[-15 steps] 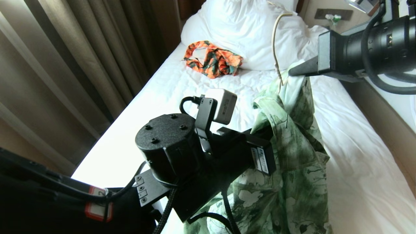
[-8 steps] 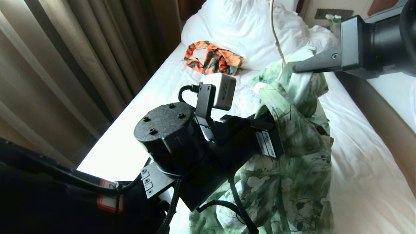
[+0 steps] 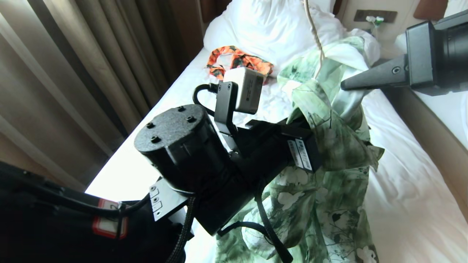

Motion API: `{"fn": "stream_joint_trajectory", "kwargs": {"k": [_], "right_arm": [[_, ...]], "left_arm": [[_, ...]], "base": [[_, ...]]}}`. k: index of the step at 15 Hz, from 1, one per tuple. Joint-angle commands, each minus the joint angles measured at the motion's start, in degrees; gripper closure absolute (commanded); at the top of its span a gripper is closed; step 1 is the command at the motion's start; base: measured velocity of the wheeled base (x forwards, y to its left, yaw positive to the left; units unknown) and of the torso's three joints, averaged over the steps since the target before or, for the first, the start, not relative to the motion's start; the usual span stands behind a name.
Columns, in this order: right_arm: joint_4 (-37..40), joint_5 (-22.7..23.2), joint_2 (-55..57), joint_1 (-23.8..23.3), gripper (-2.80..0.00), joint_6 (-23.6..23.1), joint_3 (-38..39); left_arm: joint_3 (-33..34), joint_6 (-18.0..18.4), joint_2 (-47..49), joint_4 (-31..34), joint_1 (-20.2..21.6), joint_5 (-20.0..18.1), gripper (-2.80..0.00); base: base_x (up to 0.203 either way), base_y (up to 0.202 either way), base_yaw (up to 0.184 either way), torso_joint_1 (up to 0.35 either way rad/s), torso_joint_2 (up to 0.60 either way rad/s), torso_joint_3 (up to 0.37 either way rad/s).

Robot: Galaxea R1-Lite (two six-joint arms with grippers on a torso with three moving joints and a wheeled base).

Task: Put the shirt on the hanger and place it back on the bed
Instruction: Hook the other side of the shirt onto the hanger, then take the clothes hanger out of the clothes

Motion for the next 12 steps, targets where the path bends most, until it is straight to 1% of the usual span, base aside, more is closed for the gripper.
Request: {"fn": "stream_joint_trajectory", "kwargs": {"k": [1, 3, 5, 7, 9, 10, 11, 12], "right_arm": [[0.20, -0.05, -0.43, 0.05, -2.80, 0.04, -0.14], [0.83, -0.05, -1.25, 0.06, -2.80, 0.04, -0.18], [3.69, -0.05, -2.80, 0.22, -2.80, 0.04, -0.47], [4.88, -0.11, -4.61, 0.15, -2.80, 0.04, -0.59], [5.77, -1.29, -4.92, 0.14, -2.80, -0.25, -1.56], [6.40, -1.86, -4.99, 0.14, -2.80, -1.25, -2.24], [6.60, -1.89, -5.63, 0.14, 0.00, -2.31, -2.25], [6.52, -1.91, -5.94, 0.22, 0.00, -3.77, -2.40]], "left_arm": [[0.03, -0.03, -1.92, -0.23, -0.11, 0.05, 0.00], [0.15, -0.03, -3.06, -0.04, -0.06, 0.05, 0.00], [0.08, -0.03, -3.18, -0.03, -0.02, -0.04, 0.00], [0.16, -0.03, -3.23, -0.03, -0.11, -0.04, 0.00], [0.07, -0.03, -3.35, -0.11, -0.11, -0.22, 0.00], [0.07, -0.03, -3.35, -0.11, -0.30, -0.22, 0.00], [0.07, -0.03, -3.35, -0.11, -0.55, -0.22, 0.00], [-0.02, -0.03, -3.27, -0.03, -0.81, -0.22, 0.00]], "base": [[0.000, 0.000, 0.000, 0.000, 0.00, 0.000], [0.000, 0.000, 0.000, 0.000, 0.00, 0.000], [0.000, 0.000, 0.000, 0.000, 0.00, 0.000], [0.000, 0.000, 0.000, 0.000, 0.00, 0.000], [0.000, 0.000, 0.000, 0.000, 0.00, 0.000], [0.000, 0.000, 0.000, 0.000, 0.00, 0.000], [0.000, 0.000, 0.000, 0.000, 0.00, 0.000], [0.000, 0.000, 0.000, 0.000, 0.00, 0.000]]}}
